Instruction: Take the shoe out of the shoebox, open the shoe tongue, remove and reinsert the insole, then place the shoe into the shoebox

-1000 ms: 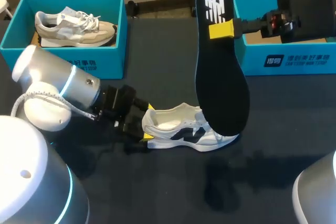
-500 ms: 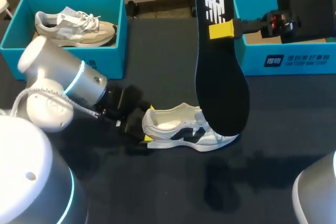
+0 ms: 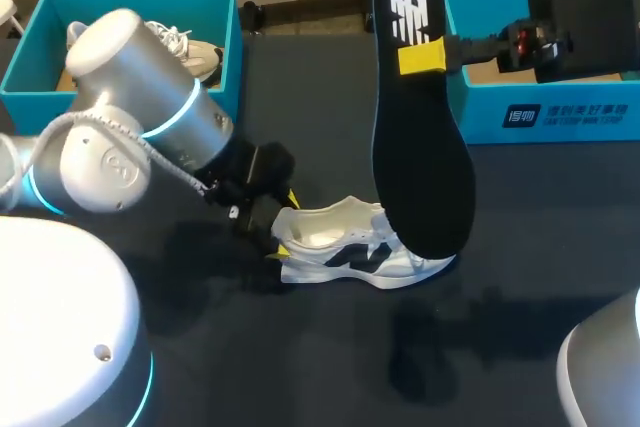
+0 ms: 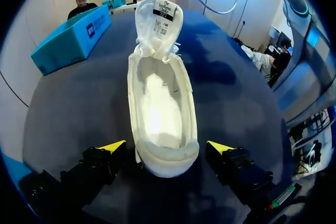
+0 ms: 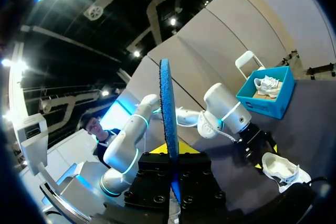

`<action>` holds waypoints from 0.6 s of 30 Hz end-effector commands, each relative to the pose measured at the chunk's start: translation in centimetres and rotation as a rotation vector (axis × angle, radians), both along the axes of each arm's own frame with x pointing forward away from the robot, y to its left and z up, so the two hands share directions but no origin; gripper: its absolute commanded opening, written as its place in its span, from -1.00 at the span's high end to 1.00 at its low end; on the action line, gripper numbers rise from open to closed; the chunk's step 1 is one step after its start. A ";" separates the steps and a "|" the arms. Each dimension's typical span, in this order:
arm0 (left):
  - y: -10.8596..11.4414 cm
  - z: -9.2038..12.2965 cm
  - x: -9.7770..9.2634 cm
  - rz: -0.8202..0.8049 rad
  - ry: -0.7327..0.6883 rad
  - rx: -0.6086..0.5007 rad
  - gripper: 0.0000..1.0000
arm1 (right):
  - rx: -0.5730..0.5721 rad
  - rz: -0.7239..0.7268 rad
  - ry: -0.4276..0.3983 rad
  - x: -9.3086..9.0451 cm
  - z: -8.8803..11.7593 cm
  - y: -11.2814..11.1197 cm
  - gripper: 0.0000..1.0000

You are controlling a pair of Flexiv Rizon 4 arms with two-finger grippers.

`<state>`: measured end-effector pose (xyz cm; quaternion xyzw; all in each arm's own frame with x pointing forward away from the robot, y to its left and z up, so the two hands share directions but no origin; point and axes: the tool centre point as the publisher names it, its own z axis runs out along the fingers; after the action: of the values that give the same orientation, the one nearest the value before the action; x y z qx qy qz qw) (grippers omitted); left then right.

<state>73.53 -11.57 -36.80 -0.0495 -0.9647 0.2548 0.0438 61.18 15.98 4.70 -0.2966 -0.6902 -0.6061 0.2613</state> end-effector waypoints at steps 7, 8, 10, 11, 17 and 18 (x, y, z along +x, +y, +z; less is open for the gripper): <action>-0.6 1.1 -0.2 0.020 -0.076 0.221 -1.00 | -0.002 0.001 0.002 0.2 0.0 0.3 1.00; -0.6 1.1 -0.2 0.020 -0.076 0.221 -1.00 | -0.002 0.001 0.002 0.2 0.0 0.3 1.00; -0.6 1.1 -0.2 0.020 -0.076 0.221 -1.00 | -0.002 0.001 0.002 0.2 0.0 0.3 1.00; -0.6 1.1 -0.2 0.020 -0.076 0.221 -1.00 | -0.002 0.001 0.002 0.2 0.0 0.3 1.00; -0.6 1.1 -0.2 0.020 -0.076 0.221 -1.00 | -0.002 0.001 0.002 0.2 0.0 0.3 1.00; -0.6 1.1 -0.2 0.020 -0.076 0.221 -1.00 | -0.002 0.001 0.002 0.2 0.0 0.3 1.00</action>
<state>73.34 -12.06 -35.74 -0.0443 -0.9877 0.1496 0.0108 61.17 15.98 4.70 -0.2966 -0.6901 -0.6062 0.2612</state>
